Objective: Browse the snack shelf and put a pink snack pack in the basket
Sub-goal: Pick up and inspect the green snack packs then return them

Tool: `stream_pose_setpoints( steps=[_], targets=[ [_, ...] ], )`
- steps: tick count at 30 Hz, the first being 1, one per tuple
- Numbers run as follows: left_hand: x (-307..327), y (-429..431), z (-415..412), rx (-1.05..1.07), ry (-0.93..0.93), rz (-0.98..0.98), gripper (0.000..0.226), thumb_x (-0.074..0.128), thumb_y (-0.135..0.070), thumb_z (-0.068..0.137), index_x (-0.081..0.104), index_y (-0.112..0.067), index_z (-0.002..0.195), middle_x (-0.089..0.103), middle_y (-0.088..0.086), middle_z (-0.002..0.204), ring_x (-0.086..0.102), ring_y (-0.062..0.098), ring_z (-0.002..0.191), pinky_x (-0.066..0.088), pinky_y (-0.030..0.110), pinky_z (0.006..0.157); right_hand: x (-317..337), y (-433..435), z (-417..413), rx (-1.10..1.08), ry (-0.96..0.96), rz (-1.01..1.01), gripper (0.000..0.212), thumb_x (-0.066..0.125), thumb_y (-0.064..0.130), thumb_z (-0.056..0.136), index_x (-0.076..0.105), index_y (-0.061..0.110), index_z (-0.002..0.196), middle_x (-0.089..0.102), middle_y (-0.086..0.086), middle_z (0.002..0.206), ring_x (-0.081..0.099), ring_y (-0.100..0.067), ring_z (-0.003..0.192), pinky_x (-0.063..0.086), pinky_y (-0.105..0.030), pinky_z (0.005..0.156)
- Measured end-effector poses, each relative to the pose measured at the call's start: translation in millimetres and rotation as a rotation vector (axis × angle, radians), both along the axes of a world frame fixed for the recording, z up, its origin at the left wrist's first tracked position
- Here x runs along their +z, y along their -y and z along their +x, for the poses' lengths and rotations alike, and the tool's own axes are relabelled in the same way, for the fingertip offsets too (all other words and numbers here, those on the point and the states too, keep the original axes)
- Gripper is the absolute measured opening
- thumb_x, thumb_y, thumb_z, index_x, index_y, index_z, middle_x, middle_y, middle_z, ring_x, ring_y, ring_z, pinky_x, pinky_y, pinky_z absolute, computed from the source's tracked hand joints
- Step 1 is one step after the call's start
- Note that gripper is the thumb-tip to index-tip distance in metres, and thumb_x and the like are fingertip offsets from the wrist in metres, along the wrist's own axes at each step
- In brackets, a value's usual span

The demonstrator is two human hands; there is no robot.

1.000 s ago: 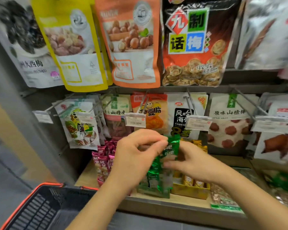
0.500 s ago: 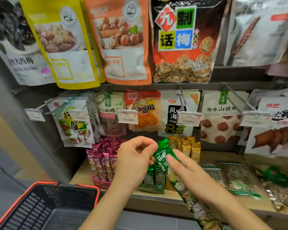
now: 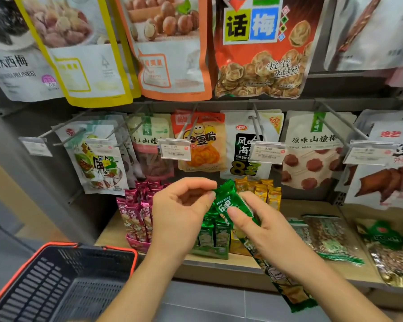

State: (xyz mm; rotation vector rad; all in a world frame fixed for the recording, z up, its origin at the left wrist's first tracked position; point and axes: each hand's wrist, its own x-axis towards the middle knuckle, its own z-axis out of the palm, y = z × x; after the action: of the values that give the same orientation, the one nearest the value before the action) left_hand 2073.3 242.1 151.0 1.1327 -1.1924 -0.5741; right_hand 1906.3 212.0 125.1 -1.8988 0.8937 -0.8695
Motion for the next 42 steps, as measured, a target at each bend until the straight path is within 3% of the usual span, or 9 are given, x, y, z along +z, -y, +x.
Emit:
stream_pose_setpoints(
  steps=[5, 9, 14, 20, 27, 31, 35, 38, 42],
  targets=[
    [4.5, -5.5, 1.3, -0.172, 0.118, 0.117, 0.034, 0.076, -0.016, 0.077, 0.07, -0.032, 0.107, 0.068, -0.002, 0.094, 0.064, 0.013, 0.088, 0.054, 0.022, 0.075, -2.2, -3.8, -5.1, -0.082, -0.173, -0.131, 0.035, 0.042, 0.07, 0.083, 0.05, 0.046, 0.107, 0.064, 0.016, 0.083, 0.059, -0.008, 0.063, 0.049, -0.035, 0.055],
    [0.6, -5.0, -9.4, -0.037, 0.36, 0.172, 0.017, 0.077, -0.023, 0.076, 0.072, -0.037, 0.085, 0.068, -0.012, 0.09, 0.061, 0.0, 0.088, 0.044, 0.008, 0.071, -6.7, -7.7, -2.7, -0.134, -0.334, -0.27, 0.033, 0.042, 0.066, 0.086, 0.044, 0.048, 0.114, 0.062, 0.018, 0.091, 0.058, -0.004, 0.078, 0.051, -0.035, 0.063],
    [1.9, 0.3, -3.9, -0.113, 0.01, 0.307, 0.018, 0.079, -0.008, 0.071, 0.079, -0.026, 0.071, 0.074, -0.004, 0.073, 0.067, 0.003, 0.071, 0.049, 0.014, 0.061, -7.5, -8.6, -0.8, -0.169, -0.355, -0.345, 0.033, 0.049, 0.06, 0.089, 0.042, 0.05, 0.119, 0.057, 0.019, 0.093, 0.055, -0.003, 0.082, 0.05, -0.032, 0.065],
    [1.2, 3.0, 7.6, -0.269, -0.181, 0.426, 0.019, 0.081, -0.017, 0.058, 0.08, -0.017, 0.076, 0.075, 0.011, 0.081, 0.071, 0.022, 0.084, 0.054, 0.035, 0.081, -5.8, -9.0, -2.5, -0.168, -0.386, -0.375, 0.036, 0.048, 0.061, 0.088, 0.045, 0.046, 0.121, 0.056, 0.017, 0.093, 0.054, -0.004, 0.08, 0.05, -0.031, 0.064],
    [2.9, 3.5, 20.3, -0.403, -0.014, 0.447, 0.022, 0.073, -0.031, 0.069, 0.08, -0.022, 0.089, 0.076, 0.004, 0.088, 0.069, 0.012, 0.085, 0.05, 0.024, 0.076, -7.4, -7.9, -6.3, -0.166, -0.431, -0.391, 0.041, 0.049, 0.059, 0.089, 0.05, 0.041, 0.126, 0.056, 0.018, 0.094, 0.052, -0.004, 0.083, 0.045, -0.027, 0.068],
    [4.3, 2.3, 23.9, -0.451, 0.001, 0.392, 0.023, 0.075, -0.031, 0.069, 0.079, -0.022, 0.09, 0.076, 0.003, 0.091, 0.07, 0.013, 0.086, 0.052, 0.021, 0.074, -8.3, -3.2, -10.0, -0.07, -0.254, -0.221, 0.034, 0.046, 0.058, 0.09, 0.052, 0.043, 0.12, 0.063, 0.019, 0.099, 0.059, -0.004, 0.092, 0.05, -0.031, 0.075],
    [4.0, 1.5, 19.1, -0.293, 0.113, 0.311, 0.005, 0.072, -0.019, 0.082, 0.077, -0.02, 0.08, 0.074, 0.001, 0.076, 0.065, 0.006, 0.066, 0.051, 0.018, 0.061, -9.6, -2.0, -10.9, 0.053, -0.149, -0.089, 0.03, 0.041, 0.059, 0.093, 0.053, 0.043, 0.115, 0.065, 0.013, 0.085, 0.059, -0.006, 0.069, 0.047, -0.03, 0.06],
    [-2.3, 2.9, 15.1, -0.137, 0.408, 0.26, 0.02, 0.059, -0.015, 0.094, 0.064, -0.024, 0.077, 0.064, 0.001, 0.068, 0.052, 0.003, 0.058, 0.043, 0.019, 0.056, -12.8, -2.9, -6.6, 0.115, -0.166, -0.054, 0.041, 0.035, 0.067, 0.092, 0.049, 0.042, 0.121, 0.062, 0.015, 0.076, 0.052, -0.003, 0.06, 0.039, -0.022, 0.053],
    [-7.9, 6.0, 14.5, 0.009, 0.561, 0.235, 0.026, 0.046, -0.009, 0.099, 0.047, -0.024, 0.078, 0.046, -0.008, 0.065, 0.041, -0.001, 0.057, 0.031, 0.016, 0.052, -14.5, -0.4, -8.7, 0.179, -0.278, 0.034, 0.066, 0.056, 0.073, 0.078, 0.026, 0.056, 0.134, 0.06, 0.026, 0.1, 0.058, 0.005, 0.084, 0.045, -0.017, 0.072]
  ],
)
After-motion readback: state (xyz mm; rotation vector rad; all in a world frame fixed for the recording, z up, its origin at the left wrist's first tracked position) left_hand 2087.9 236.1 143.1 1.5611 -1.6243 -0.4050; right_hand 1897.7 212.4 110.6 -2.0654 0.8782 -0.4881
